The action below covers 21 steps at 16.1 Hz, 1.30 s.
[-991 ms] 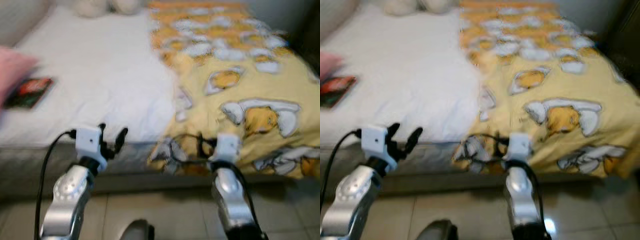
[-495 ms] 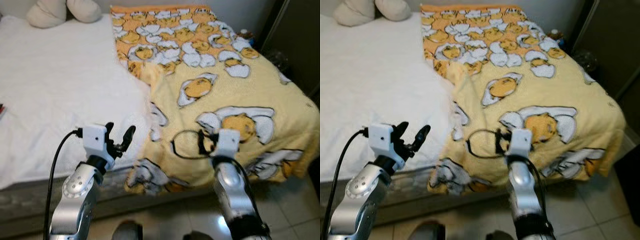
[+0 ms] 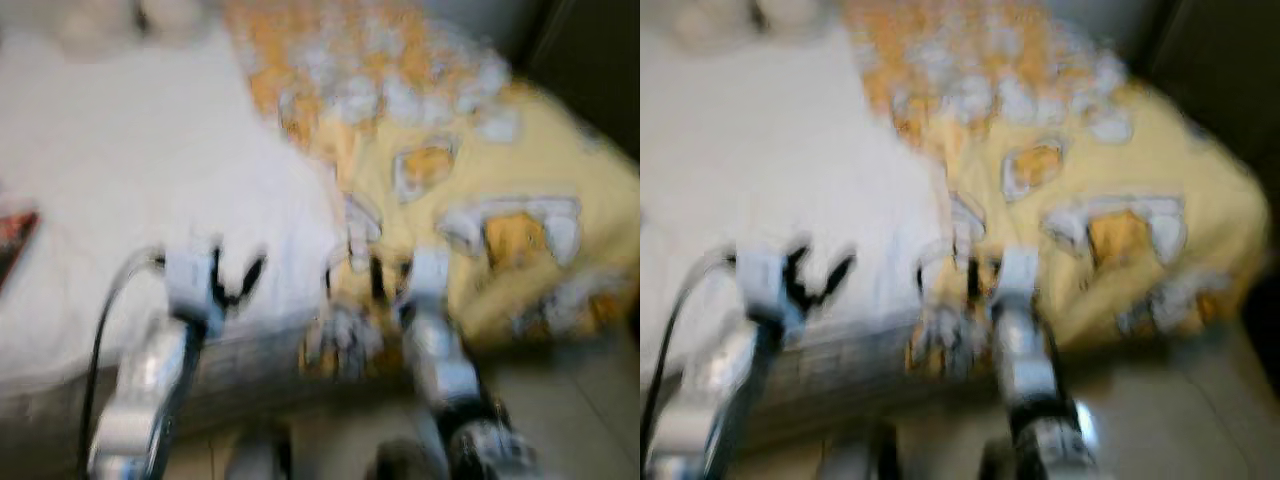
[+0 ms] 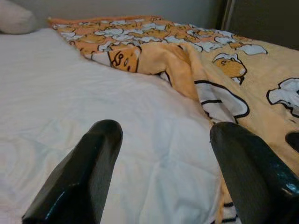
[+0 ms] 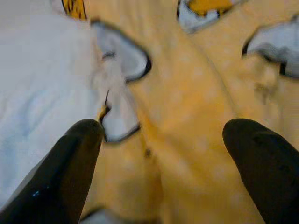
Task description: Clean up the room
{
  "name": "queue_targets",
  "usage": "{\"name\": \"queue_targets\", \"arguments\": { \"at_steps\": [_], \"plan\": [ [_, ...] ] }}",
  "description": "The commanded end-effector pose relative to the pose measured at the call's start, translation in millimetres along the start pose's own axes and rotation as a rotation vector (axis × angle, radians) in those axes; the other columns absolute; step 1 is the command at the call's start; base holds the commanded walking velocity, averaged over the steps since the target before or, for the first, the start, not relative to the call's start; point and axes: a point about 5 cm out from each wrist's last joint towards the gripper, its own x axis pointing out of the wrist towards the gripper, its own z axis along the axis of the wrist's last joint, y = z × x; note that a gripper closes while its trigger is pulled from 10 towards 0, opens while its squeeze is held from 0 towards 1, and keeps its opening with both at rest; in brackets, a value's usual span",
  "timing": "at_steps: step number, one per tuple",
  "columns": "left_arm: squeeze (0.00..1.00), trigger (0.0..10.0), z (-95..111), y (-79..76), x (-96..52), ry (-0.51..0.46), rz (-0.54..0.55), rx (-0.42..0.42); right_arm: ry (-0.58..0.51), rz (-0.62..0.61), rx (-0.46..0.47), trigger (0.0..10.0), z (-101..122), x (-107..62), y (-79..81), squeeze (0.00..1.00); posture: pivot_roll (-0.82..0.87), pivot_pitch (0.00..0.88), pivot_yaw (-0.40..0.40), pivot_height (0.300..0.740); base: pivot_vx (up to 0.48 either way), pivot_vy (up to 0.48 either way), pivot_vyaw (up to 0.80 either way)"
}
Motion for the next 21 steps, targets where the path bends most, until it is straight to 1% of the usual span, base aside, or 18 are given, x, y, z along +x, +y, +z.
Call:
{"name": "queue_targets", "arguments": {
  "at_steps": [1, 4, 6, 8, 9, 10, 11, 12, 13, 14, 15, 16, 17, 18, 19, 20, 21],
  "plan": [
    [0.00, 10.0, 3.9, -2.6, 0.2, -0.009, -0.007, 0.004, 0.006, -0.016, 0.004, 10.0, 4.8, 5.2, -3.4, 0.00, 0.15, 0.099, 0.015, 0.706, 0.000, 0.000, 0.00],
    [0.00, 10.0, 4.7, -2.7, -0.5, -0.007, -0.011, 0.011, 0.016, -0.036, -0.009, 10.0, 11.5, 13.3, -8.4, 0.00, 0.16, 0.108, 0.017, 0.706, 0.000, 0.000, 0.00],
    [0.00, 10.0, 5.0, -1.5, -1.8, 0.000, -0.005, 0.027, -0.022, -0.045, -0.015, 10.0, 22.7, 18.3, -9.3, 0.00, 0.17, 0.110, 0.015, 0.706, 0.000, 0.000, 0.00],
    [0.00, 10.0, 4.3, -2.4, -2.3, 0.003, 0.002, 0.042, -0.054, -0.060, -0.038, 10.0, 24.8, 17.9, -10.9, 0.00, 0.17, 0.115, 0.010, 0.706, 0.000, 0.000, 0.00],
    [0.00, 10.0, 4.3, -3.7, -2.5, -0.001, 0.003, 0.041, -0.106, -0.088, -0.079, 10.0, 28.3, 16.0, -13.0, 0.00, 0.16, 0.116, 0.003, 0.706, 0.000, 0.000, 0.00],
    [0.00, 10.0, 4.2, -4.9, -3.3, -0.006, 0.011, 0.042, -0.201, -0.144, -0.125, 10.0, 37.5, 12.0, -18.9, 0.00, 0.17, 0.113, -0.006, 0.706, 0.000, 0.000, 0.00],
    [0.00, 10.0, 4.5, -5.0, -4.1, -0.009, 0.017, 0.044, -0.252, -0.173, -0.147, 10.0, 42.9, 8.3, -22.6, 0.00, 0.17, 0.113, -0.013, 0.706, 0.000, 0.000, 0.00],
    [0.00, 10.0, 5.5, -3.7, -8.0, -0.015, 0.049, 0.051, -0.348, -0.187, -0.170, 10.0, 50.3, -6.7, -25.9, 0.00, 0.17, 0.110, -0.018, 0.706, 0.000, 0.000, 0.00],
    [0.00, 10.0, 5.6, -3.3, -9.7, -0.016, 0.060, 0.053, -0.369, -0.183, -0.174, 10.0, 51.1, -12.4, -26.1, 0.00, 0.16, 0.109, -0.020, 0.706, 0.000, 0.000, 0.00],
    [0.00, 10.0, 6.8, -1.4, -20.6, -0.003, 0.134, 0.096, -0.396, -0.086, -0.221, 10.0, 44.5, -52.6, -24.6, 0.00, 0.14, 0.104, -0.029, 0.706, 0.000, 0.000, 0.00],
    [0.00, 10.0, 8.9, -1.9, -24.9, 0.001, 0.151, 0.121, -0.386, -0.052, -0.235, 10.0, 39.1, -73.0, -26.0, 0.00, 0.13, 0.099, -0.032, 0.706, 0.000, 0.000, 0.00],
    [0.00, 10.0, 15.5, -4.5, -27.5, -0.020, 0.149, 0.127, -0.378, -0.041, -0.246, 10.0, 37.6, -87.1, -30.3, 0.00, 0.12, 0.095, -0.030, 0.706, 0.000, 0.000, 0.00],
    [0.00, 10.0, 28.3, -10.9, -31.6, -0.061, 0.133, 0.128, -0.373, -0.025, -0.260, 10.0, 38.6, -107.1, -35.3, 0.00, 0.12, 0.090, -0.029, 0.706, 0.000, 0.000, 0.00],
    [0.00, 10.0, 41.2, -18.2, -33.9, -0.109, 0.106, 0.111, -0.397, -0.003, -0.269, 10.0, 43.8, -117.5, -34.4, 0.00, 0.11, 0.082, -0.025, 0.706, 0.000, 0.000, 0.00],
    [0.00, 10.0, 49.2, -24.4, -32.9, -0.141, 0.088, 0.080, -0.408, 0.013, -0.273, 10.0, 47.1, -120.8, -31.6, 0.00, 0.10, 0.076, -0.022, 0.706, 0.480, 0.000, 0.00],
    [0.00, 10.0, 51.1, -29.7, -27.2, -0.155, 0.079, 0.087, -0.391, 0.013, -0.263, 10.0, 46.8, -120.9, -27.8, 0.00, 0.10, 0.067, -0.018, 0.706, 0.480, 0.000, 0.00],
    [0.00, 10.0, 50.4, -31.4, -25.0, -0.153, 0.075, 0.098, -0.380, 0.015, -0.262, 10.0, 47.7, -121.9, -26.0, 0.00, 0.10, 0.066, -0.017, 0.706, 0.480, 0.000, 0.00]
  ]
}}
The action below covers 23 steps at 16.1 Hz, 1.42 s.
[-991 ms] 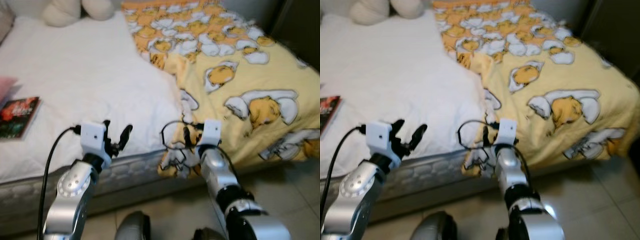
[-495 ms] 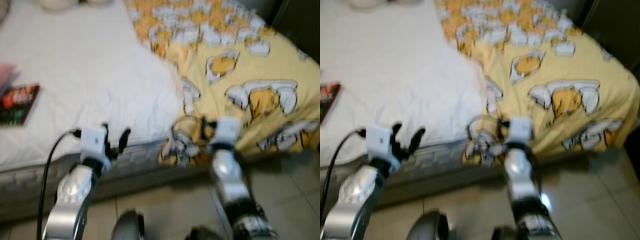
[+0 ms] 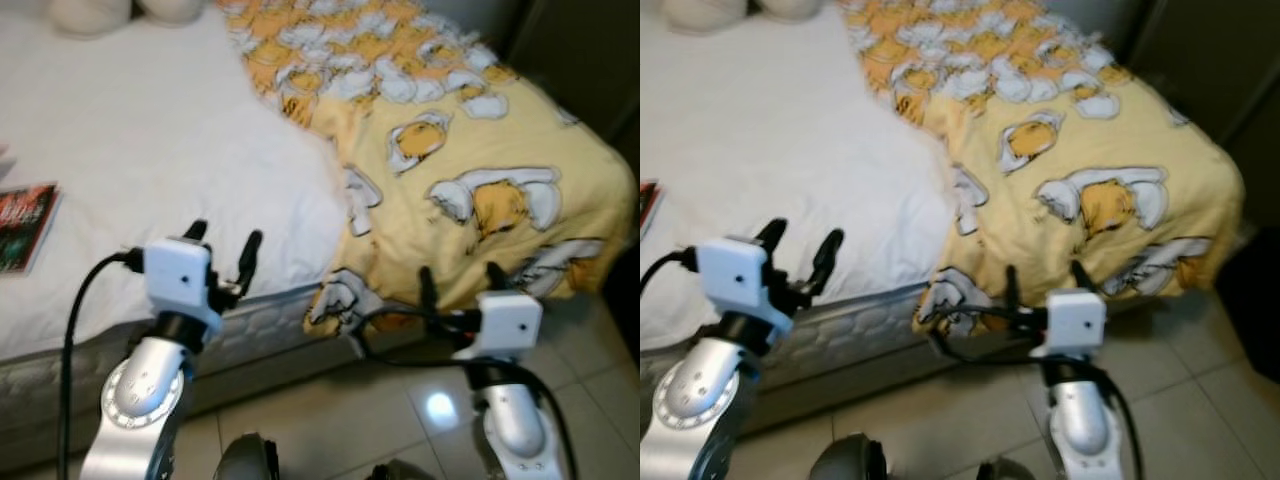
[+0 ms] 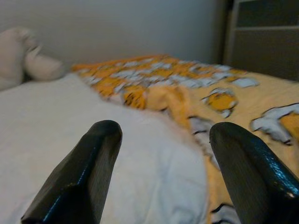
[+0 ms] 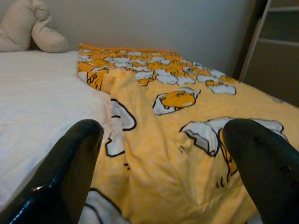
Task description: Clean up the room
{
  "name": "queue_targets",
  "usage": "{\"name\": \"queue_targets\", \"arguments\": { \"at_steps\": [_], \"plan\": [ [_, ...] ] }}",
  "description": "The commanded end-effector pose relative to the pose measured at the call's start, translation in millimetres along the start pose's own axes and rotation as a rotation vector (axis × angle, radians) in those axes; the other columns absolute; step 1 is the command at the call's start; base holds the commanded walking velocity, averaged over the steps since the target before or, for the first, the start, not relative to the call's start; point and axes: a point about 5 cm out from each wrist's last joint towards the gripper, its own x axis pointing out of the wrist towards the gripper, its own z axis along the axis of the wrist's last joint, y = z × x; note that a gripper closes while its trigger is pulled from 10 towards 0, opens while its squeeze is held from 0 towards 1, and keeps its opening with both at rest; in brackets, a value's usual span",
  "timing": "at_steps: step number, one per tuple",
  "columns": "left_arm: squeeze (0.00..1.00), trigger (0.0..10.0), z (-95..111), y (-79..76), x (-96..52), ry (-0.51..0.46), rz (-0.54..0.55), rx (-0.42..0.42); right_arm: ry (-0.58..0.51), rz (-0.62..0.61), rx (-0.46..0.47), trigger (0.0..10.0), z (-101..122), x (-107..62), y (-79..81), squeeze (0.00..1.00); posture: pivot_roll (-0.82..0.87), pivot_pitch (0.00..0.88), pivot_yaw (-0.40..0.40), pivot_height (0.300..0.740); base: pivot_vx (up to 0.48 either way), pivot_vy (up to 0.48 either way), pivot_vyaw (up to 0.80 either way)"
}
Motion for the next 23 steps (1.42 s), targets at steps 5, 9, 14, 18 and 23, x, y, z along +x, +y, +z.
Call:
{"name": "queue_targets", "arguments": {
  "at_steps": [5, 9, 14, 18, 23],
  "plan": [
    [0.00, 10.0, -6.6, 2.8, 4.1, 0.045, 0.027, -0.021, 0.017, -0.022, -0.051, 10.0, 2.0, 14.6, -10.7, 0.00, 0.10, 0.049, -0.013, 0.706, 0.480, 0.000, 0.00],
    [0.00, 10.0, -6.7, -0.2, 7.9, 0.045, 0.008, -0.014, 0.030, -0.017, -0.060, 10.0, -1.7, 22.7, -10.0, 0.00, 0.10, 0.049, -0.011, 0.706, 0.480, 0.000, 0.00],
    [0.00, 10.0, -10.1, -7.1, 7.7, 0.074, -0.028, -0.029, 0.197, 0.027, 0.099, 10.0, -31.6, 38.9, 1.0, 0.00, 0.12, 0.072, -0.003, 0.706, 0.274, 0.000, 0.00],
    [0.00, 10.0, -8.2, 0.2, 4.1, 0.089, -0.028, -0.008, 0.272, 0.027, 0.128, 10.0, -53.6, 52.4, 13.3, 0.00, 0.15, 0.123, 0.031, 0.706, 0.000, 0.000, 0.00],
    [0.00, 10.0, -12.2, -31.6, -3.0, 0.160, -0.421, -0.047, 0.363, 0.028, 0.111, 10.0, -80.7, 85.1, 28.5, 0.00, 0.22, 0.237, 0.085, 0.706, 0.000, 0.000, 0.00]
  ]
}}
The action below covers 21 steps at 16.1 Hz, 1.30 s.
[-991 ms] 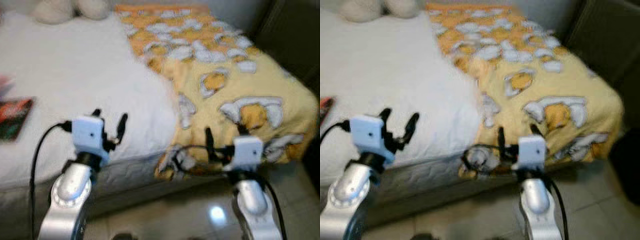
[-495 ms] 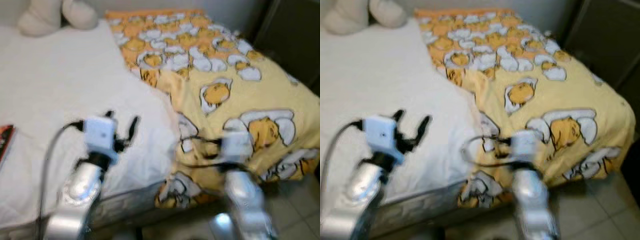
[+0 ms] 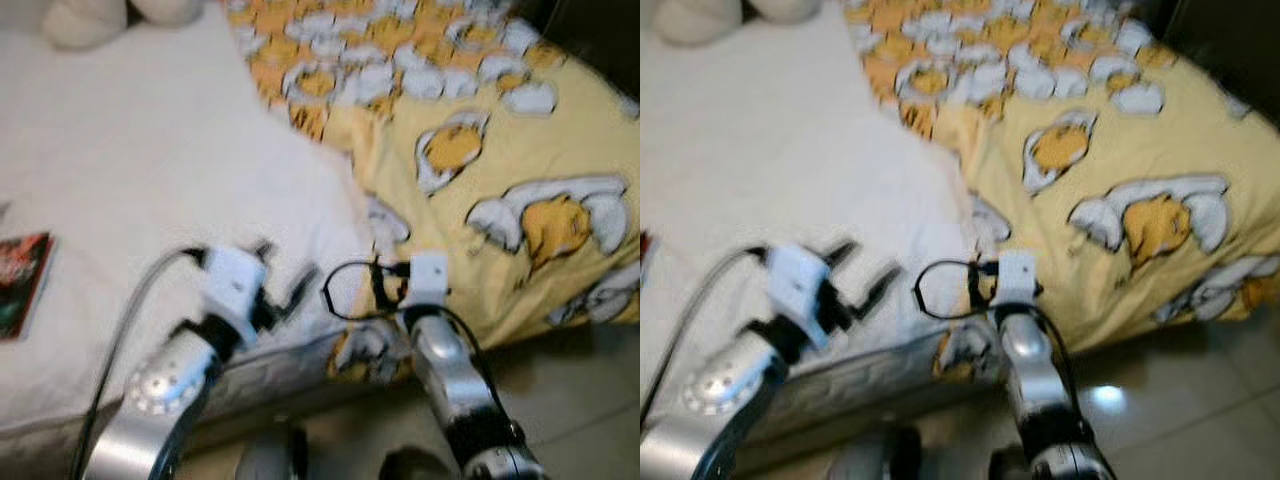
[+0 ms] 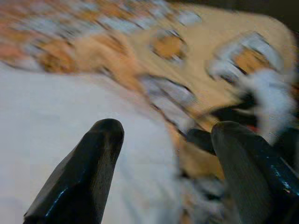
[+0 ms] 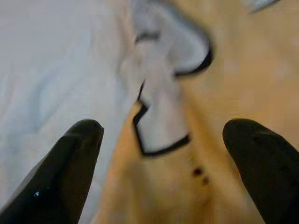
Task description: Clean up the room
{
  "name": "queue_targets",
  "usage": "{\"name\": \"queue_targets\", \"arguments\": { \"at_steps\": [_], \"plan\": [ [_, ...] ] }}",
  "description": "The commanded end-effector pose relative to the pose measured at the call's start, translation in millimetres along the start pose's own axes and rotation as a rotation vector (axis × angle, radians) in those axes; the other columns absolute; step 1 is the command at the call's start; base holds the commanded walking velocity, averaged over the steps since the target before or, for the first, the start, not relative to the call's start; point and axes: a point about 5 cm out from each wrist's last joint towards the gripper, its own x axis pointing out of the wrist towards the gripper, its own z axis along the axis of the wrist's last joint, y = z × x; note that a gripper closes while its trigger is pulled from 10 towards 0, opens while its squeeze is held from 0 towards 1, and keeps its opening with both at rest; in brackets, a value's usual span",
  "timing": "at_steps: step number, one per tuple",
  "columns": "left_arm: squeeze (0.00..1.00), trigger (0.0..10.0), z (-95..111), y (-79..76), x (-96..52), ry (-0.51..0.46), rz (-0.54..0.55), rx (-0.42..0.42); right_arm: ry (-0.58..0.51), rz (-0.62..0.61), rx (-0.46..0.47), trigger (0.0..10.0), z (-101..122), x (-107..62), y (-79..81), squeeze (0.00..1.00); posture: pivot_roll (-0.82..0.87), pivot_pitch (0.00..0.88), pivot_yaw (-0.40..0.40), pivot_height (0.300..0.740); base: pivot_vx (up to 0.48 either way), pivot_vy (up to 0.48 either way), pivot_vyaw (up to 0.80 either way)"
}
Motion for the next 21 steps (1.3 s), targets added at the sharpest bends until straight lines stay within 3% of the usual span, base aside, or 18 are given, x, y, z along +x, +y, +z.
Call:
{"name": "queue_targets", "arguments": {
  "at_steps": [1, 3, 8, 9, 10, 16, 21],
  "plan": [
    [0.00, 10.0, 0.8, -7.7, -2.7, 0.015, -0.080, 0.001, 0.027, -0.028, 0.008, 10.0, -6.7, 0.6, -3.5, 0.00, 0.23, 0.248, 0.090, 0.706, 0.000, 0.000, 0.00],
    [0.00, 10.0, 2.8, -17.0, -7.5, 0.038, -0.186, -0.017, 0.059, -0.020, -0.003, 10.0, -5.9, 11.7, 1.0, 0.00, 0.24, 0.266, 0.095, 0.706, 0.000, 0.000, 0.00],
    [0.00, 10.0, 6.5, -17.4, -11.8, 0.039, -0.176, -0.020, 0.105, 0.009, -0.004, 10.0, -4.2, 20.9, 11.4, 0.00, 0.25, 0.274, 0.091, 0.706, 0.000, 0.000, 0.00],
    [0.00, 10.0, 6.8, -17.0, -12.6, 0.043, -0.173, -0.021, 0.139, 0.023, 0.036, 3.9, -7.4, 21.1, 15.8, 0.00, 0.25, 0.271, 0.092, 0.706, 0.000, 0.000, 0.00],
    [0.00, 10.0, 6.8, -17.2, -13.1, 0.046, -0.174, -0.021, 0.171, 0.037, 0.066, 0.0, -11.3, 20.2, 20.6, 0.00, 0.25, 0.270, 0.092, 0.706, 0.000, 0.000, 0.00],
    [0.00, 10.0, -5.6, -27.4, -27.8, 0.131, -0.298, -0.028, 0.196, 0.075, 0.101, 0.0, -18.3, 17.0, 31.8, 0.00, 0.25, 0.263, 0.095, 0.706, 0.000, 0.000, 0.00],
    [0.00, 10.0, -6.3, -17.8, -14.1, 0.105, -0.245, -0.010, 0.182, 0.131, 0.083, 0.0, -19.1, 15.3, 38.8, 0.00, 0.22, 0.238, 0.074, 0.706, 0.000, 0.000, 0.00]
  ]
}}
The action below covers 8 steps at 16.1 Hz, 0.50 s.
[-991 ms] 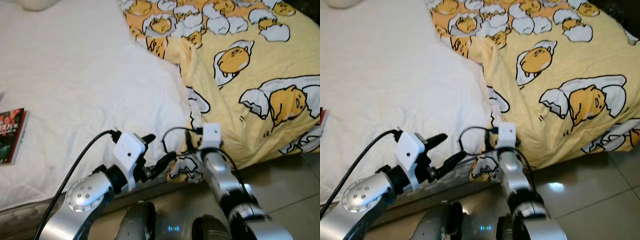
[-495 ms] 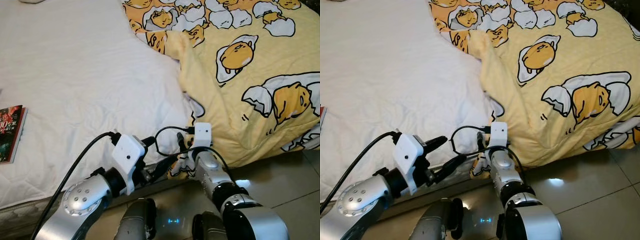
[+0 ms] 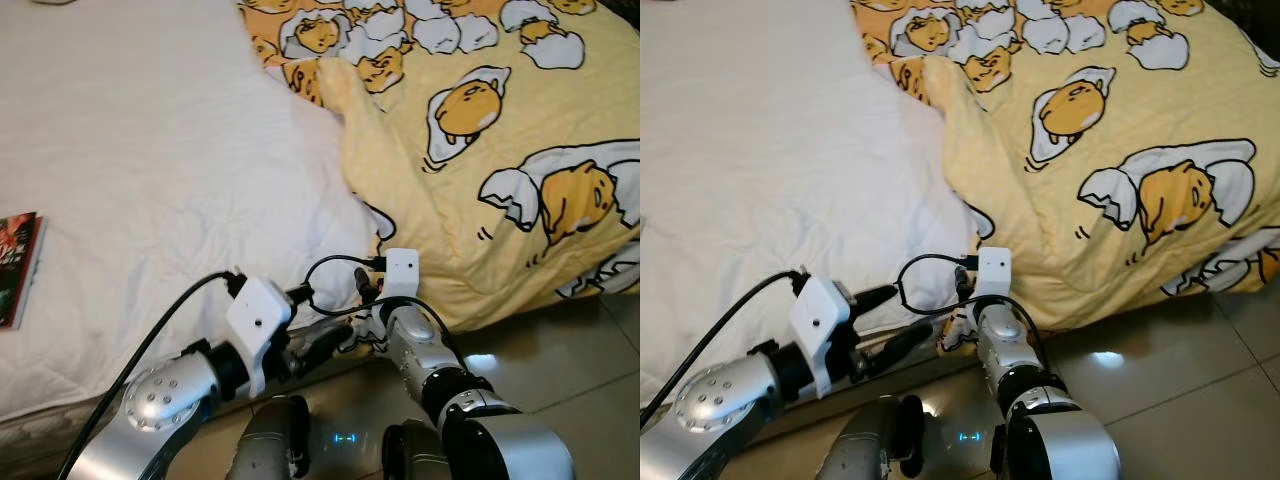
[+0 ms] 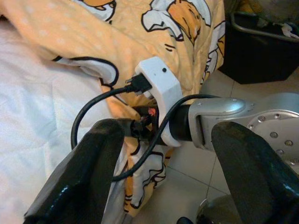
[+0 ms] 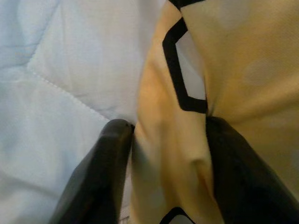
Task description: Clean up the room
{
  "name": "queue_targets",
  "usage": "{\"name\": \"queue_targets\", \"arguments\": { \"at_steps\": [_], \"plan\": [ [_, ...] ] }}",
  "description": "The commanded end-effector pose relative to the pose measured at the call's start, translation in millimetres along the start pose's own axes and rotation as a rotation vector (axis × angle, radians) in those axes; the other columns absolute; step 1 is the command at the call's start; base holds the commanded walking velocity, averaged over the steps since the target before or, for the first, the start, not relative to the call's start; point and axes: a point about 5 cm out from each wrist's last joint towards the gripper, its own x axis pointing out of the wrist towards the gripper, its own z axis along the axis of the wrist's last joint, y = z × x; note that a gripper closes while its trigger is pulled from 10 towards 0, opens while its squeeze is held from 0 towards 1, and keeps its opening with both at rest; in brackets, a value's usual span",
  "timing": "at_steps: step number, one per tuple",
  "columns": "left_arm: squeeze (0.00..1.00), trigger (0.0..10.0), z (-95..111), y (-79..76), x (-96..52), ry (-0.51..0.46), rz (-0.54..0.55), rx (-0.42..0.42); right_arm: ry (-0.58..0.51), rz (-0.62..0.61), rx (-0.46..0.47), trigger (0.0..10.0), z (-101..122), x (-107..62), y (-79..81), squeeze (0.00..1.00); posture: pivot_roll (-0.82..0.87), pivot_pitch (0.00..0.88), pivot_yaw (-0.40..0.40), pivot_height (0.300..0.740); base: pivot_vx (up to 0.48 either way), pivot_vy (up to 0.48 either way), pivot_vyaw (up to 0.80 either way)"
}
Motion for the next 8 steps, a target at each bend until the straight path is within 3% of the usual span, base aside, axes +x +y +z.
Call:
{"name": "queue_targets", "arguments": {
  "at_steps": [1, 8],
  "plan": [
    [0.00, 10.0, -4.1, -0.2, -0.8, 0.014, 0.006, -0.001, 0.038, 0.059, -0.014, 0.0, -11.9, -3.1, 12.3, 0.00, 0.22, 0.236, 0.074, 0.706, 0.000, 0.000, 0.00],
    [0.00, 10.0, -6.4, -0.9, -1.1, 0.010, 0.010, -0.016, 0.067, 0.187, -0.027, 0.0, -34.7, -13.9, 34.2, 0.00, 0.22, 0.235, 0.069, 0.706, 0.000, 0.000, 0.00]
  ]
}}
